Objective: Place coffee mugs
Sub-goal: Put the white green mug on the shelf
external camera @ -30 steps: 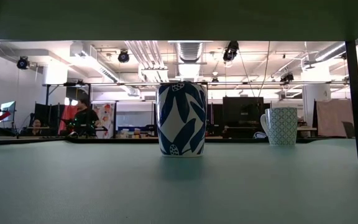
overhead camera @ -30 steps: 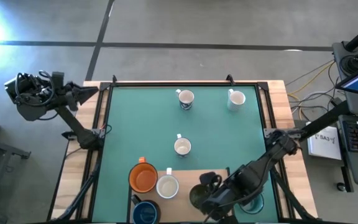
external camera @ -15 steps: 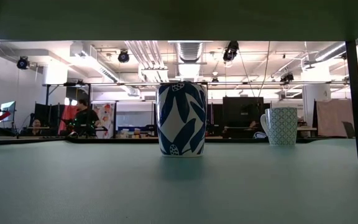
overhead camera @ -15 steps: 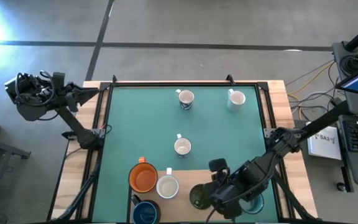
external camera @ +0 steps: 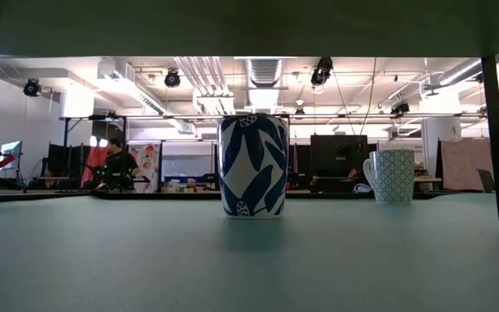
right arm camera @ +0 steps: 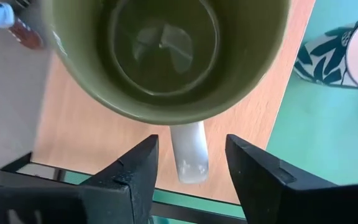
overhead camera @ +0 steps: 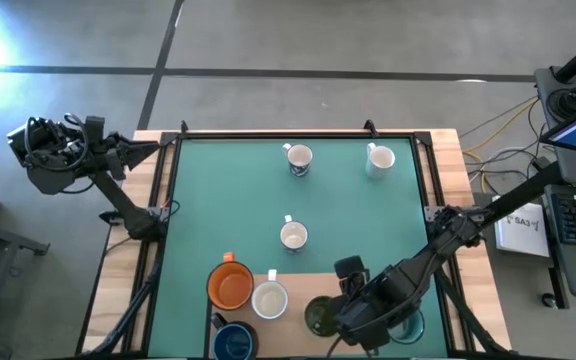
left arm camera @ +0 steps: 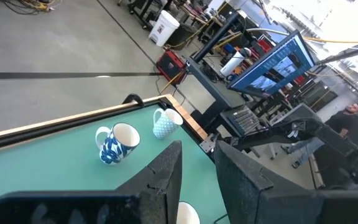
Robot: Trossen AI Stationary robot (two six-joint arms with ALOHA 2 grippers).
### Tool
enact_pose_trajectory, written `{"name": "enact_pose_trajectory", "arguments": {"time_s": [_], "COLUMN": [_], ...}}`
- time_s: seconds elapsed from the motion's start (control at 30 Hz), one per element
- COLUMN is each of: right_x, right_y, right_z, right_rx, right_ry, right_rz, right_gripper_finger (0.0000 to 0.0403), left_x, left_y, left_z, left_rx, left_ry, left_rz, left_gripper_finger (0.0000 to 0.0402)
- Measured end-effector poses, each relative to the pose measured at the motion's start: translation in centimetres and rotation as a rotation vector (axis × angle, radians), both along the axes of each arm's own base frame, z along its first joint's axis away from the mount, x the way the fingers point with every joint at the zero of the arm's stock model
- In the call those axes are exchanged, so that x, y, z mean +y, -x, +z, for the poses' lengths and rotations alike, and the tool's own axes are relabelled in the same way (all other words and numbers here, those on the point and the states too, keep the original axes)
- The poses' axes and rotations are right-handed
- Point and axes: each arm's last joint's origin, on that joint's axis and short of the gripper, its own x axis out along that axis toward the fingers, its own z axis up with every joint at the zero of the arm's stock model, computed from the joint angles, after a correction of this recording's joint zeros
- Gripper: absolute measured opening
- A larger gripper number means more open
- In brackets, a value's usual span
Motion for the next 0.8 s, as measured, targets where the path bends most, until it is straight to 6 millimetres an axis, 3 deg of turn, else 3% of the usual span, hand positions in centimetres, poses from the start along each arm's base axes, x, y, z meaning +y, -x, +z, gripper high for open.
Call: {"name": "enact_pose_trajectory", "arguments": {"time_s": [0.13,0.4,0.8], "right_x": [0.0,0.2,1.1], "right_y": [0.0,-0.1,-1.4], "right_z": [-0.7,-0.6,-0.1], "right_rx": [0.024,0.010,-0.130], "right_ry": [0.017,0.007,-0.083], "right_rz": [0.000,0.032,0.106], "right_gripper_finger": [0.0147,0.0050,0.0071], "left_x": [0.0,0.0,0.1], "left_y": [0.0,0.0,0.0], "left_z": [0.0,0.0,-0.1], "left_rx": [0.000,0.000,0.007], "left_ry": [0.000,0.000,-0.009], "left_rz": [0.000,0.000,0.000], "left_gripper_finger": [0.0079,0.0079,0.0079]}}
